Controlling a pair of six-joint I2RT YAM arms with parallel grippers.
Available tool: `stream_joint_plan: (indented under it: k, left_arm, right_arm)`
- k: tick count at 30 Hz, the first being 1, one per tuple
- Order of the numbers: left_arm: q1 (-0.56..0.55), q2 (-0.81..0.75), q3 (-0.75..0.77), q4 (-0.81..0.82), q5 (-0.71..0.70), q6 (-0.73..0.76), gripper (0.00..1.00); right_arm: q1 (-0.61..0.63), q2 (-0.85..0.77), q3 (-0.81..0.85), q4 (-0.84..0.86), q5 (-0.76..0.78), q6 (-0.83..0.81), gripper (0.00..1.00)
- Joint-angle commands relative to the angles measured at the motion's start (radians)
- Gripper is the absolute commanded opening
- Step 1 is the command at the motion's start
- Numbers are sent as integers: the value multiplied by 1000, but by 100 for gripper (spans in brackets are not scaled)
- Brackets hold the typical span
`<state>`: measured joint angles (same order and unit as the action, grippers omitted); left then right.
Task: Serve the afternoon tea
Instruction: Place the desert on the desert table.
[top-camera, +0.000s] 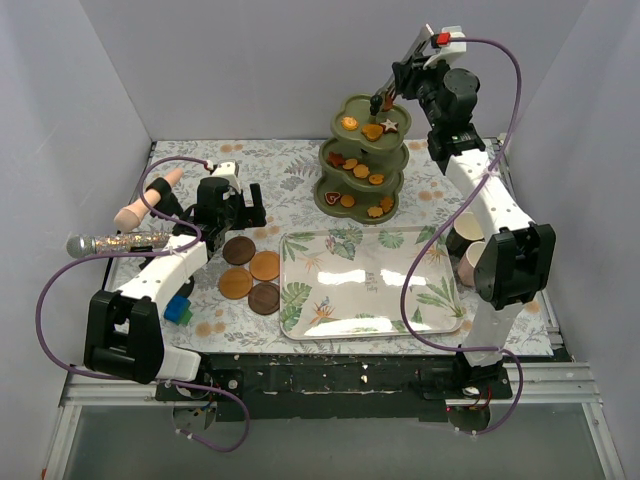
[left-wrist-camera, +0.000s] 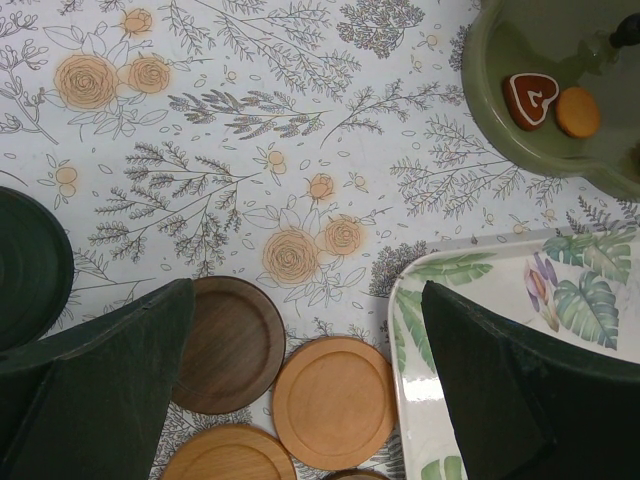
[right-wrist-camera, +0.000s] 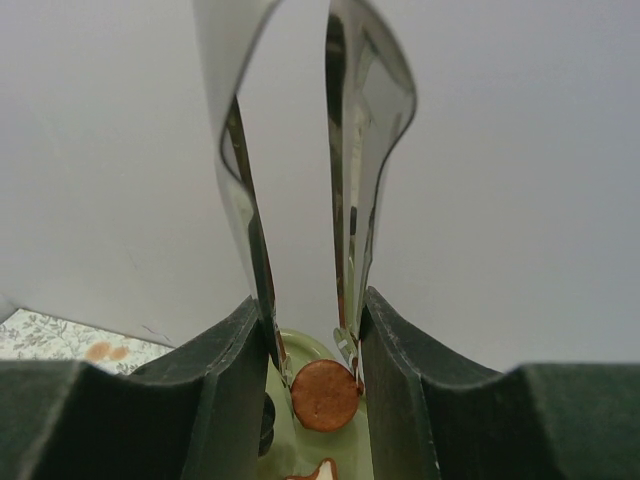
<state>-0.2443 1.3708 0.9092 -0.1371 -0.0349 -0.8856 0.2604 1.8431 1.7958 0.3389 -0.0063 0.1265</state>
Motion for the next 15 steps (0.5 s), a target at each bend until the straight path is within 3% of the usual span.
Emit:
stream_joint_plan:
  k: [1, 15]
  left_arm:
    - [2, -4, 8, 4, -13, 13, 98]
    - [0, -7, 11, -2, -16, 13, 98]
  right_arm:
    - [13, 10, 57, 17, -7, -18, 26]
    - [16, 22, 99, -9, 2, -39, 45]
